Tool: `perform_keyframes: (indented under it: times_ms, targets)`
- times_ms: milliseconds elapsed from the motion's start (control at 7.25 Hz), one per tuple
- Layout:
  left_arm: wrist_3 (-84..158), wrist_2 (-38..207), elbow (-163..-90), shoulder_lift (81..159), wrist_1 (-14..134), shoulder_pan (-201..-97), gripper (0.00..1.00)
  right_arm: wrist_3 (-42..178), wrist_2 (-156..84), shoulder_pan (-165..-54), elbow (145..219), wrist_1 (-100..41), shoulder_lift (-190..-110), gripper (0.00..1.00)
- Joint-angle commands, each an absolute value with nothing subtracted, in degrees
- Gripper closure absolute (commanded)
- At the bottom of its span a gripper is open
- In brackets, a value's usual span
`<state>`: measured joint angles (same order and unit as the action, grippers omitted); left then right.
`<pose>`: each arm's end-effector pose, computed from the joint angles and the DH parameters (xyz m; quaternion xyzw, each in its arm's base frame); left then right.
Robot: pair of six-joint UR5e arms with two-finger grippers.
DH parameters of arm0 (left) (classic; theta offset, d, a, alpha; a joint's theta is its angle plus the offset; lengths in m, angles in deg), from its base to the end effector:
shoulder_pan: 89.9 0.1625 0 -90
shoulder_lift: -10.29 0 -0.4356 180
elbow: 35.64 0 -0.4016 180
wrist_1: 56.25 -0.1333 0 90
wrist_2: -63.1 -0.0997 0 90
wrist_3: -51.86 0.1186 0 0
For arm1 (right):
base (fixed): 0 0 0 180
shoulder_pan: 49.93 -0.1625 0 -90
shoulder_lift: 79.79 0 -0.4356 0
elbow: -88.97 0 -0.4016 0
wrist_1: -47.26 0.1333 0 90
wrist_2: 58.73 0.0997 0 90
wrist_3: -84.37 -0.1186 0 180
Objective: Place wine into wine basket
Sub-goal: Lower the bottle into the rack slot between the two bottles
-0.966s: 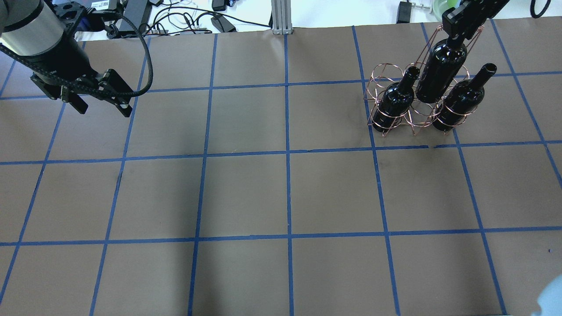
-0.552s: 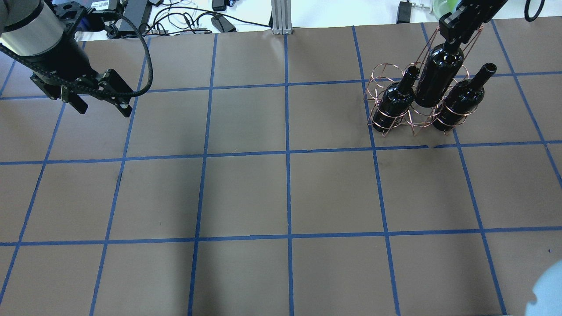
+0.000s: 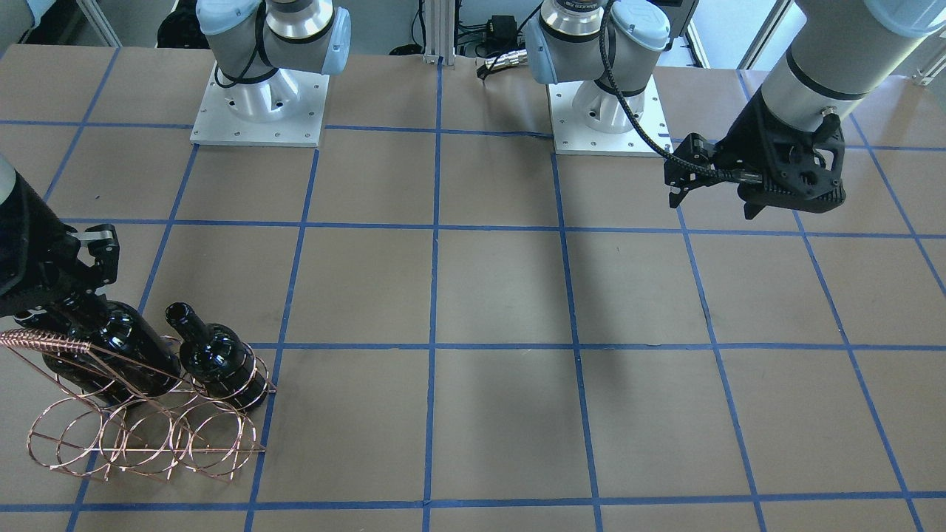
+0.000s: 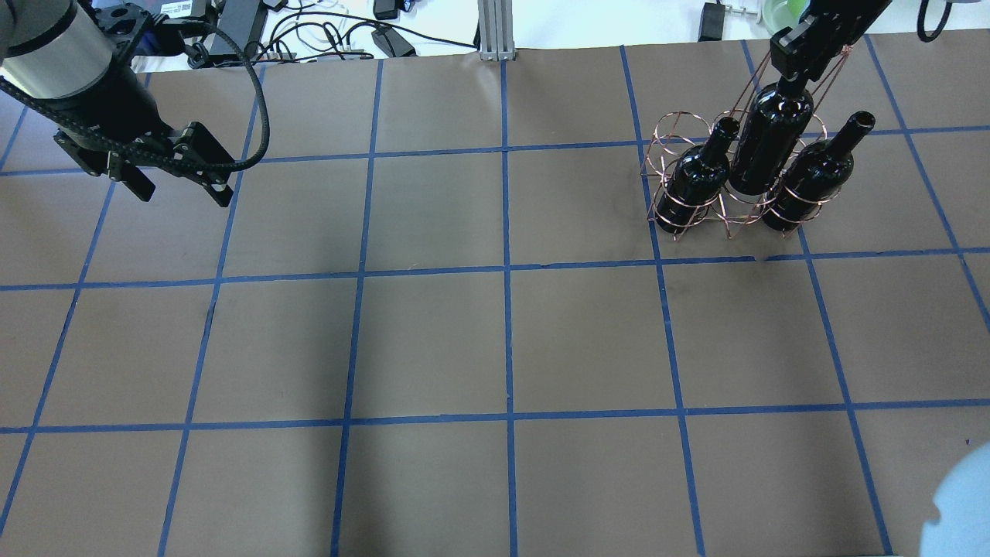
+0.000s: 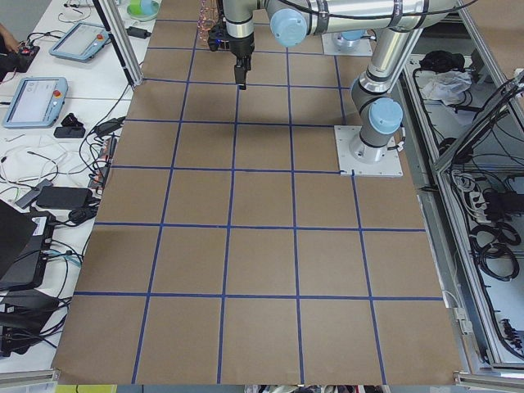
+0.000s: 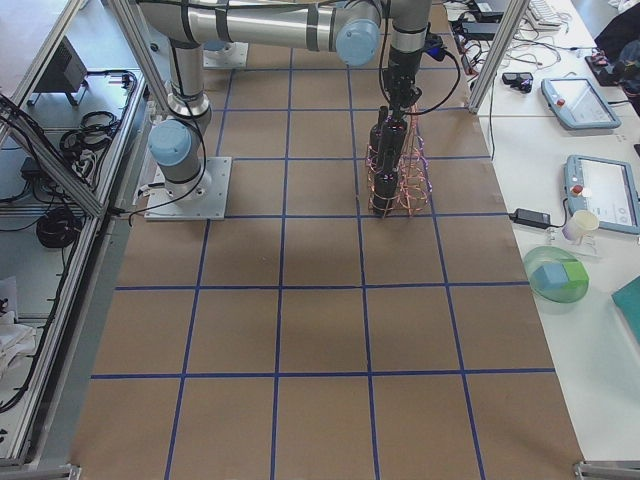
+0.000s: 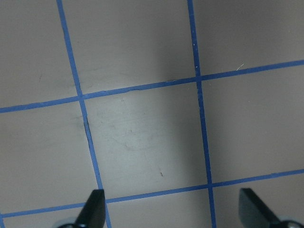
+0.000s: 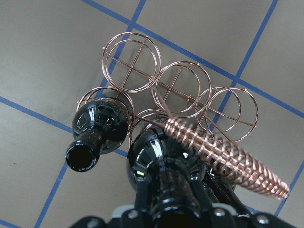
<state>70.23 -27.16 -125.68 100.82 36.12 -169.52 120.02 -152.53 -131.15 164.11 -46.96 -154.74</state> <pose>-0.0407 -0.5148 0.4705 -0.0697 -0.9972 -0.0254 0.0042 0.0290 -0.6343 0.4708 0.2309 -0.9718 0.0200 0.0440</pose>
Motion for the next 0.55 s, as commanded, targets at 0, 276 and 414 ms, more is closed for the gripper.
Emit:
perform_keyframes:
  times_ms: [0,276,414]
  targets:
    - [70.2,-27.2,-125.7,100.8,36.1,-169.5,0.0,120.2,-152.6,-131.1,164.2,-47.0,-153.7,1.0]
    - [70.3,-27.2,-125.7,100.8,36.1,-169.5,0.0,120.5,-152.6,-131.1,165.0,-47.3,-153.4,1.0]
    - [70.2,-27.2,-125.7,100.8,36.1,-169.5,0.0,120.6,-152.6,-131.1,165.1,-47.4,-153.4,1.0]
